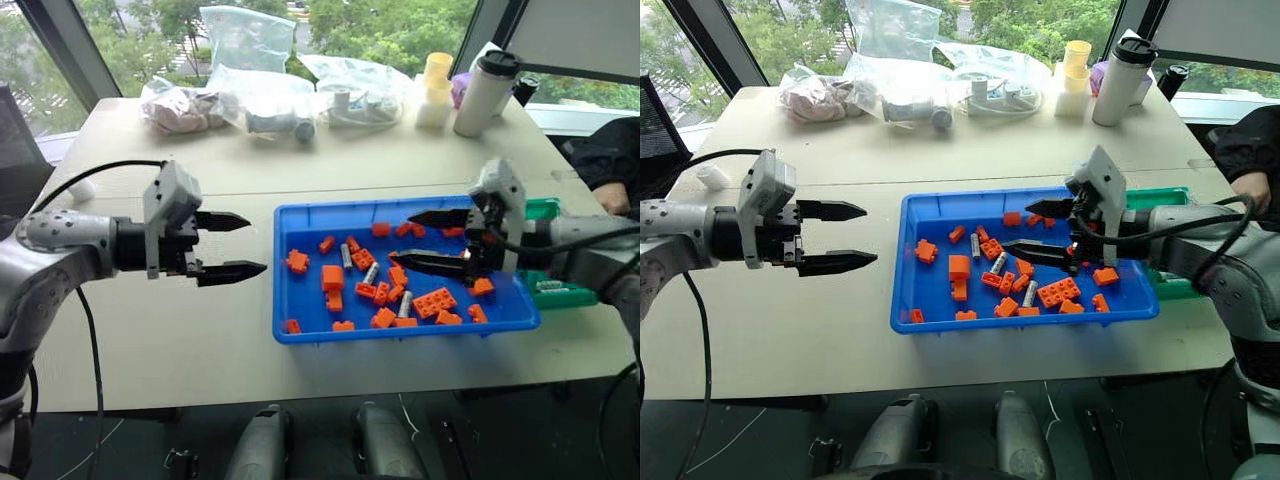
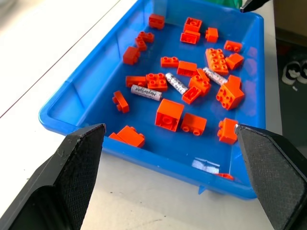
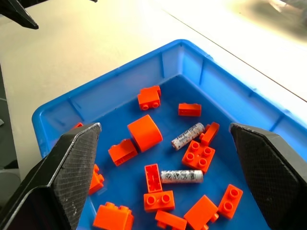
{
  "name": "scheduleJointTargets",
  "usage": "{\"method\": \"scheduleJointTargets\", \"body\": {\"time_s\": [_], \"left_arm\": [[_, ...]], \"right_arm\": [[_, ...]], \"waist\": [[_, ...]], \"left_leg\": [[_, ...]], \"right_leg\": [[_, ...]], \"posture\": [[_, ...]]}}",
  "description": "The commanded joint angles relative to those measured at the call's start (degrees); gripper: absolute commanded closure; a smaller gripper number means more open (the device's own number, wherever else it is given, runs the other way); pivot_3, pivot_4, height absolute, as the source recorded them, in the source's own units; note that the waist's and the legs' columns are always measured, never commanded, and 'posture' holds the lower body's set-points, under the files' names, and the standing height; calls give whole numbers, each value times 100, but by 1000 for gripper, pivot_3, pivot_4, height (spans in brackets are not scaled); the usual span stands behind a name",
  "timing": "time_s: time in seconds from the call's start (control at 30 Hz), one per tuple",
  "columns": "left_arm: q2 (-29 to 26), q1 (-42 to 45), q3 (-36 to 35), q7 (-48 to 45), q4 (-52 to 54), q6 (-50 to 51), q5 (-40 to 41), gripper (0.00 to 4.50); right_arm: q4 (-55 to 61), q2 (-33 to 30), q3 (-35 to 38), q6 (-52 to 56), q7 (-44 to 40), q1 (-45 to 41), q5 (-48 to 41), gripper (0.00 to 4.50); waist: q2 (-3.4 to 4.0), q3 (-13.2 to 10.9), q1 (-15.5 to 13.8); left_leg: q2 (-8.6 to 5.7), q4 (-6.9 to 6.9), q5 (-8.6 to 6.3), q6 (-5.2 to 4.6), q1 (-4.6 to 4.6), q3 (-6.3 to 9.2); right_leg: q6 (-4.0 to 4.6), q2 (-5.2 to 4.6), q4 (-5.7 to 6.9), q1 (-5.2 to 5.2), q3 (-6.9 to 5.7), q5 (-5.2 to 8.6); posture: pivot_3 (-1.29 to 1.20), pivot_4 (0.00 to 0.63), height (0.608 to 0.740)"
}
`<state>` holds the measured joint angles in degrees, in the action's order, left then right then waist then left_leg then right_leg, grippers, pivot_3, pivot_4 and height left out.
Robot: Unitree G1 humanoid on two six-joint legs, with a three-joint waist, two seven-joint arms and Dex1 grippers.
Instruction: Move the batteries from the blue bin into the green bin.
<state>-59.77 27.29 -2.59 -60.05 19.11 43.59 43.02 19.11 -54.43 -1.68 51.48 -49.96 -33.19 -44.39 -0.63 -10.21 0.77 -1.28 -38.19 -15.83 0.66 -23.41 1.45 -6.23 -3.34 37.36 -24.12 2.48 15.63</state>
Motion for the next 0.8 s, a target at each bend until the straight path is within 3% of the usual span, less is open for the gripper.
{"method": "scheduleJointTargets", "body": {"time_s": [0.03, 0.13, 0.33, 0.57, 0.8], "left_arm": [[-145, 215, 247, -519, -96, -413, -443, 0], [-283, 71, 382, -758, 72, -620, -738, 0], [-128, -30, 393, -614, 221, -631, -970, 0], [88, -150, 243, -315, 428, -430, -888, 0], [225, -299, 176, -93, 639, -270, -833, 0]], "right_arm": [[-996, 384, -933, -874, -834, -718, 979, 63], [-2147, 864, -1856, -1954, -1431, -1327, 2110, 63], [-3742, 1683, -2333, -3015, -2175, -1986, 2978, 63], [-4842, 2095, -2478, -3878, -2922, -2421, 3677, 63], [-5811, 2536, -2355, -4404, -3001, -2760, 4140, 63]], "waist": [[-2, -1, 14], [-2, -2, 41], [-1, -3, 20], [-2, -3, 26], [-2, -3, 46]], "left_leg": [[0, 0, 0, 0, 0, -3], [0, -1, 0, -1, 2, -8], [2, 1, 0, 0, -6, -9], [-1, -2, 0, 1, -6, -8], [-1, -2, 1, 3, -5, -8]], "right_leg": [[0, -1, -1, 0, 0, 0], [-1, 0, 3, -3, 2, -1], [-1, 0, 16, -23, 4, -1], [-1, -5, 22, -24, 3, -1], [0, -6, 33, -32, 4, -1]], "posture": [[0, 150, 740], [0, 150, 740], [0, 150, 740], [0, 150, 740], [0, 150, 740]]}}
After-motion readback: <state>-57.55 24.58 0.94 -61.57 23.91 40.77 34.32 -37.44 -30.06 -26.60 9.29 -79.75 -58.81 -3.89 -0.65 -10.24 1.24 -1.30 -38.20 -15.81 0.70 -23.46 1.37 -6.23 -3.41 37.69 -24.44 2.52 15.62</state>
